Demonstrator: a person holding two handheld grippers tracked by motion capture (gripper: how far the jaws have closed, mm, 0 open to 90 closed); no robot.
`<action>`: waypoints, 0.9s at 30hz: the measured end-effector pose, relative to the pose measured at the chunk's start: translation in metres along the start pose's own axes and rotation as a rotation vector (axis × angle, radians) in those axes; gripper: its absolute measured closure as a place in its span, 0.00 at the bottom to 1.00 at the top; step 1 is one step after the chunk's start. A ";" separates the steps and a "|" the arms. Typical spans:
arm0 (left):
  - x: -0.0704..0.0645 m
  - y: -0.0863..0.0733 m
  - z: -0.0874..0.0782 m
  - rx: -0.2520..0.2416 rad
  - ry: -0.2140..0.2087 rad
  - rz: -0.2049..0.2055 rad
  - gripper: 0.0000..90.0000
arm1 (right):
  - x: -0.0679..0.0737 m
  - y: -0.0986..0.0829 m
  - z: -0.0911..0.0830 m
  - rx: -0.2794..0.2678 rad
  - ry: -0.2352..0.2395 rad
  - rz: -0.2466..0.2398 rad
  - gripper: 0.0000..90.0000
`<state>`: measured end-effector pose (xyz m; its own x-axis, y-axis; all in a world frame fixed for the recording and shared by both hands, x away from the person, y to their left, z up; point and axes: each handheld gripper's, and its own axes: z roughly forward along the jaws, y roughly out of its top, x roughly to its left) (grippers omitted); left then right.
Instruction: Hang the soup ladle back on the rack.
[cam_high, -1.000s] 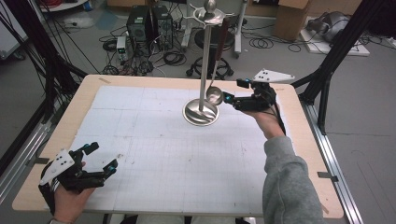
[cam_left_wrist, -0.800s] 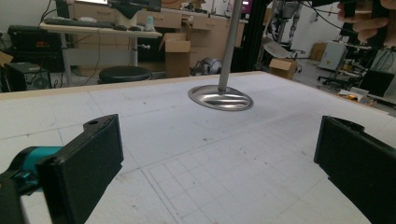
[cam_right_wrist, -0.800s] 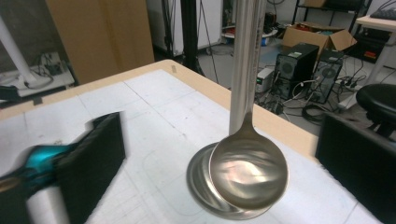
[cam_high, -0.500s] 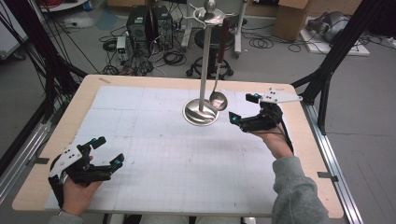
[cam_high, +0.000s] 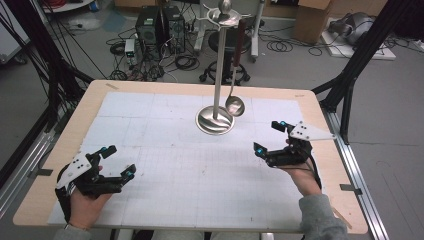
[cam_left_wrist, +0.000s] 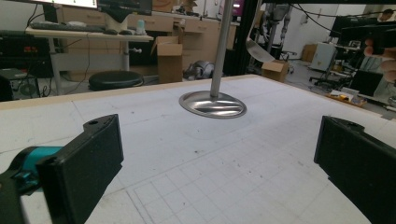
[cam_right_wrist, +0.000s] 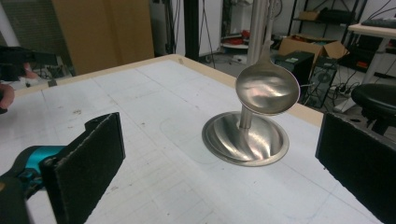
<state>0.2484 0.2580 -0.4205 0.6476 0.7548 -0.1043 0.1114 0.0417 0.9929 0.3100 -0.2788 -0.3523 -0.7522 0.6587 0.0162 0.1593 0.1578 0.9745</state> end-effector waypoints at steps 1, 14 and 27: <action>0.000 0.000 0.000 0.002 0.001 0.001 0.02 | 0.000 -0.003 -0.003 -0.004 0.000 0.002 0.00; -0.001 -0.001 0.001 0.015 0.000 0.001 0.02 | 0.001 -0.031 -0.029 -0.033 -0.036 0.030 0.00; -0.002 0.000 -0.001 0.008 -0.006 0.001 0.02 | 0.011 -0.044 -0.051 -0.056 -0.065 0.042 0.00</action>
<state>0.2470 0.2573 -0.4201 0.6524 0.7507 -0.1041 0.1172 0.0358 0.9925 0.2619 -0.3161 -0.3832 -0.7024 0.7104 0.0448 0.1527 0.0889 0.9843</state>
